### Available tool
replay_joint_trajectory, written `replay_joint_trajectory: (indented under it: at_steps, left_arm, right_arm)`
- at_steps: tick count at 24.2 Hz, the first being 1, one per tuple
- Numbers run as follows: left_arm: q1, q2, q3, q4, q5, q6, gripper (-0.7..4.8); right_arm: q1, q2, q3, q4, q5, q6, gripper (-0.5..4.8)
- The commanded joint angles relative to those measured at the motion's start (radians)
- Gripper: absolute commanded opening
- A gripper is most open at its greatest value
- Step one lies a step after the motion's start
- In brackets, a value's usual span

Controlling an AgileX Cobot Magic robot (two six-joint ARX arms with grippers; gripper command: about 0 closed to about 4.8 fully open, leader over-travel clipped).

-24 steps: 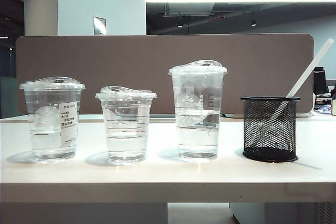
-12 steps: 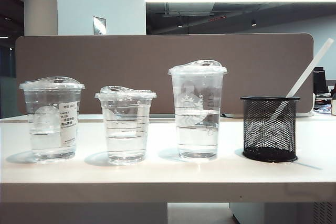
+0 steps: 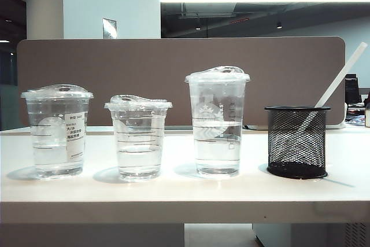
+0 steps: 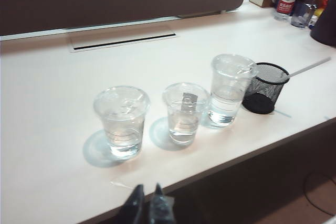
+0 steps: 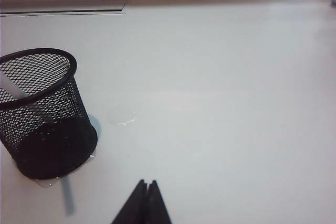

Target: Pick up the straw and insert it into the small coffee cup.

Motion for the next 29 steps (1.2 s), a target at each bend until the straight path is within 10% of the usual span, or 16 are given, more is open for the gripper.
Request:
replay_joint_trajectory:
  at_steps: [1,6,13,20,29]
  left_arm:
    - [-0.001,0.002,-0.003,0.023,0.069,0.006,0.21]
    - [-0.001,0.002,-0.003,0.027,0.094,0.006,0.21]
    - [-0.001,0.002,-0.003,0.027,0.089,0.006,0.22]
    - [-0.001,0.002,-0.003,0.027,0.089,0.006,0.21]
    - [-0.001,0.002,-0.003,0.027,0.088,0.006,0.21]
  right_arm:
    - [0.002,-0.002,-0.007,0.011,-0.003,0.013,0.04]
    - [0.001,0.0,0.141,0.041,0.095,0.103,-0.04]
    - [-0.006,0.182,0.607,0.169,0.332,-0.394,-0.04]
    - [-0.008,0.671,0.915,0.454,0.291,-0.386,-0.04]
    - [-0.341,1.254,0.995,0.623,-0.047,0.14,-0.04]
